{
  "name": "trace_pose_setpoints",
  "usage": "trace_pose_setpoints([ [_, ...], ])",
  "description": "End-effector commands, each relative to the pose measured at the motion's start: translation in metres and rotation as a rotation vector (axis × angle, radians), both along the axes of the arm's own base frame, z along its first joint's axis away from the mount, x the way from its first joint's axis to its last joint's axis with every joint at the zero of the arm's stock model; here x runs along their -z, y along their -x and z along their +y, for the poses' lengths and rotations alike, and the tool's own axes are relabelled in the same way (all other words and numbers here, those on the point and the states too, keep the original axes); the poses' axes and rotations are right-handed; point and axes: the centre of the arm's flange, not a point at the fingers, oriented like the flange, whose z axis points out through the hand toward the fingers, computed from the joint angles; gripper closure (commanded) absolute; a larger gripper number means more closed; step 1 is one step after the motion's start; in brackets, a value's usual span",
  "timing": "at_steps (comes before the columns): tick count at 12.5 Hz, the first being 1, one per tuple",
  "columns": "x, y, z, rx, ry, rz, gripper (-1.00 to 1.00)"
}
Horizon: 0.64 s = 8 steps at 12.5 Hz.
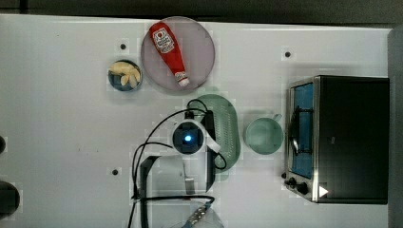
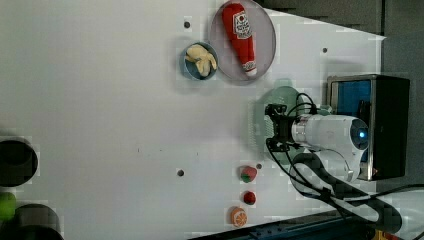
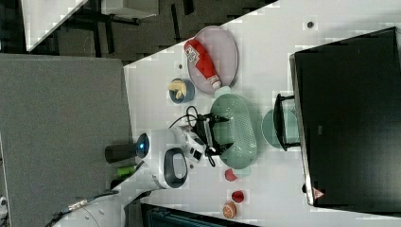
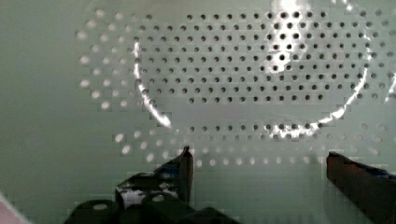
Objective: Drag strainer right to left.
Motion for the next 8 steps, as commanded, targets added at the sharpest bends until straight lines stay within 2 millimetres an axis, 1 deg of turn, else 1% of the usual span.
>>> trace_pose_setpoints([
  [1,-0.005,0.005,0.038,-0.009,0.002,0.005,-1.00],
  [3,-0.003,0.007,0.051,-0.008,0.003,0.010,-1.00],
  [5,-0.002,0.007,0.067,0.032,0.006,0.024,-1.00],
  [8,-0.003,0.005,0.095,0.046,0.015,0.054,-1.00],
])
